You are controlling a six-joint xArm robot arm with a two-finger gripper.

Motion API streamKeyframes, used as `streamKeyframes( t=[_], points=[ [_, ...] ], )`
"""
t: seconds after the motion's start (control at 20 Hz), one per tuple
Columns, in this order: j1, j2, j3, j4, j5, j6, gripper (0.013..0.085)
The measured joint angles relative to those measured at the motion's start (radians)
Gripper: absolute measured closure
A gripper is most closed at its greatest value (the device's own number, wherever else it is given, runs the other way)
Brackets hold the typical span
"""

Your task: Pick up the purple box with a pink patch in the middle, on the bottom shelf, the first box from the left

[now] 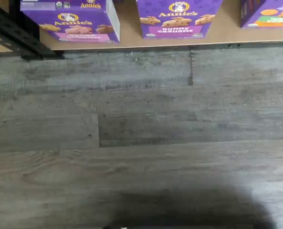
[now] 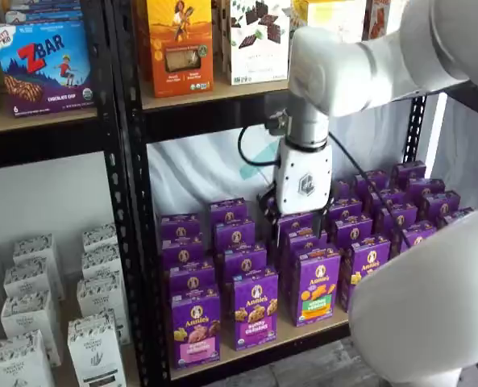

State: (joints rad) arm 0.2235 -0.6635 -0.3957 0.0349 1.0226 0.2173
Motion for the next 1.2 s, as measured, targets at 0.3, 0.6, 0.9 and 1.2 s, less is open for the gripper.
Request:
streamKeyframes(
  t=[0.3,0.6,0.9,1.2],
  points=[
    [0.059,0.131,0.023,-0.073,-0.149,0.100,0.0130],
    [0.089,0.279,0.012,-0.071,-0.237,0.132,0.0130],
    [0.113,0.410,0.003,-0.078,-0.365,0.164,0.0130],
    [0.141,0.546,-0.029,-0.099,-0.492,0.212,0.0130]
  ],
)
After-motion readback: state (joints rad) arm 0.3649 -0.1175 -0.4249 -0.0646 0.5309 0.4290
